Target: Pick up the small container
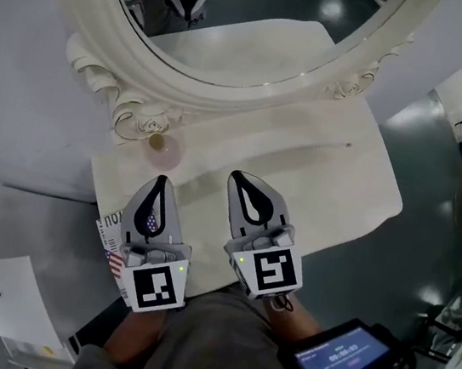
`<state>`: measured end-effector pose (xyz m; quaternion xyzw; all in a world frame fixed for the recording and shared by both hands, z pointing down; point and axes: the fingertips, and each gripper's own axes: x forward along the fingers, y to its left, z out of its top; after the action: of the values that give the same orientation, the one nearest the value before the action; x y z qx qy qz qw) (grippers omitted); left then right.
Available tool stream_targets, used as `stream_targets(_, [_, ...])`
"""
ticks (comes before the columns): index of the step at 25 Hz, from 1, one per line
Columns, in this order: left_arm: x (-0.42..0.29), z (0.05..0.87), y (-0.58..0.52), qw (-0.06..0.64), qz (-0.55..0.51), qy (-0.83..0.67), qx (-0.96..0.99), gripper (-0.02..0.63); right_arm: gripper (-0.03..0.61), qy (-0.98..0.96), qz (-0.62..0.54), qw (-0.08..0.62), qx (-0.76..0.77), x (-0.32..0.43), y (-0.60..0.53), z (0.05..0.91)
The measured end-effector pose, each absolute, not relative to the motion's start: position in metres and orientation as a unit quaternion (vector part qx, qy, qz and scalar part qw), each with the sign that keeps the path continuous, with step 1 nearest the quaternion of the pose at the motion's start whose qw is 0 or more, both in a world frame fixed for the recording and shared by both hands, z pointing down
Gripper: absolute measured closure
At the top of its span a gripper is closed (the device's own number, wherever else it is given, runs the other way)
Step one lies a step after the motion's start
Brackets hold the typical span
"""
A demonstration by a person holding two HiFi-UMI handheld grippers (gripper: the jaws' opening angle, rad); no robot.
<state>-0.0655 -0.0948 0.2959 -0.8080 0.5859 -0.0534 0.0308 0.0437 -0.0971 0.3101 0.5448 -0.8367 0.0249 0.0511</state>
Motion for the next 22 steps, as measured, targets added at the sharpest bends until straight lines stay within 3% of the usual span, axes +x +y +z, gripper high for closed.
stream_targets(16, [-0.086, 0.31, -0.172, 0.051, -0.063, 0.633, -0.77, 0.595, 0.563, -0.883, 0.091, 0.066, 0.455, 0.01, -0.185, 0.348])
stream_targets(18, [-0.088, 0.312, -0.18, 0.041, -0.059, 0.633, -0.771, 0.521, 0.563, -0.887, 0.097, 0.066, 0.446, 0.005, -0.191, 0.346])
stream_targets(22, [-0.092, 0.323, -0.192, 0.016, -0.064, 0.632, -0.772, 0.433, 0.563, -0.893, 0.11, 0.069, 0.431, -0.003, -0.2, 0.348])
